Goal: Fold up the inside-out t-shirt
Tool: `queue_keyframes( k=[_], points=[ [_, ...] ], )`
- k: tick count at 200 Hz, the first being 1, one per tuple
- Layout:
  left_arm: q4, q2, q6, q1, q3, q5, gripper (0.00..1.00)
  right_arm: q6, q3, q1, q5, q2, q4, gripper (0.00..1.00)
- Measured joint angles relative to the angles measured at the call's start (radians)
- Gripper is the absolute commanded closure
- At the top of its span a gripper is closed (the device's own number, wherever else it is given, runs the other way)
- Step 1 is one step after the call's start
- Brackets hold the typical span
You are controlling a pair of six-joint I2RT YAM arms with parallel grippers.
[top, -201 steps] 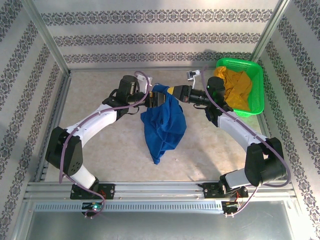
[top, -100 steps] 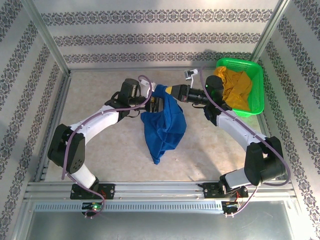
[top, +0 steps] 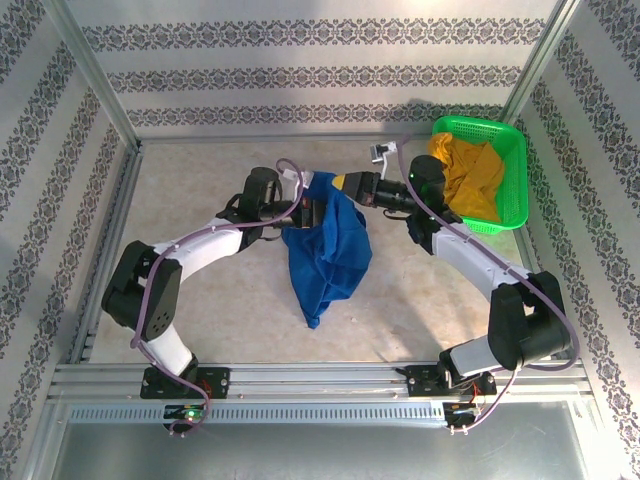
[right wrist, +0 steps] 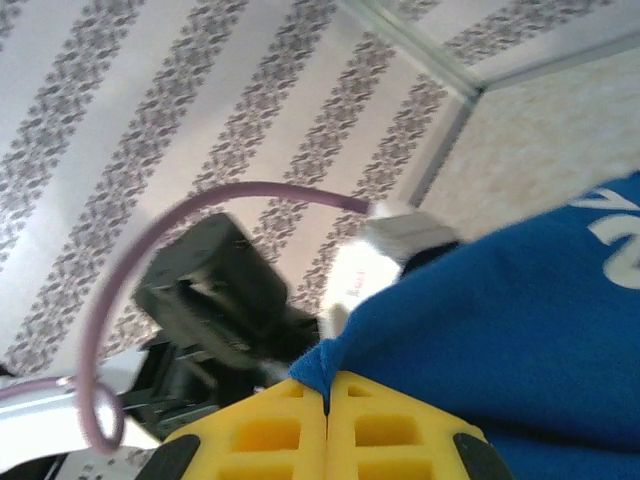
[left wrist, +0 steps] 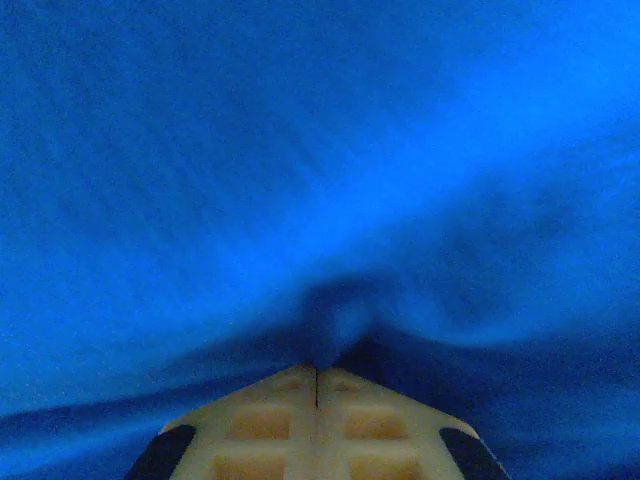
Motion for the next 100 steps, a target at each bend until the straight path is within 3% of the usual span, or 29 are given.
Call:
queue_keyframes(
  k=[10,24,44,74,100],
  points=[
    [0.0,-0.018,-0.001,0.003,-0.009,-0.004,1.0,0.0,-0.032,-0.024,0.031,0.003,-0.003,0.99],
    [0.003,-0.058,-0.008,0.011,-0.037,-0.013,1.0,0.003,-0.065,-0.055,0.077,0.022,-0.006,0.63],
    [0.004,-0.118,-0.019,0.018,-0.071,-0.022,1.0,0.004,-0.102,-0.079,0.154,0.061,-0.023,0.39],
    [0.009,-0.156,-0.028,0.018,-0.083,-0.038,1.0,-0.034,-0.142,-0.08,0.275,0.025,-0.13,0.31],
    [0.011,-0.156,-0.035,0.018,-0.086,-0.046,1.0,-0.1,-0.166,-0.054,0.451,-0.148,-0.333,0.3]
  ],
)
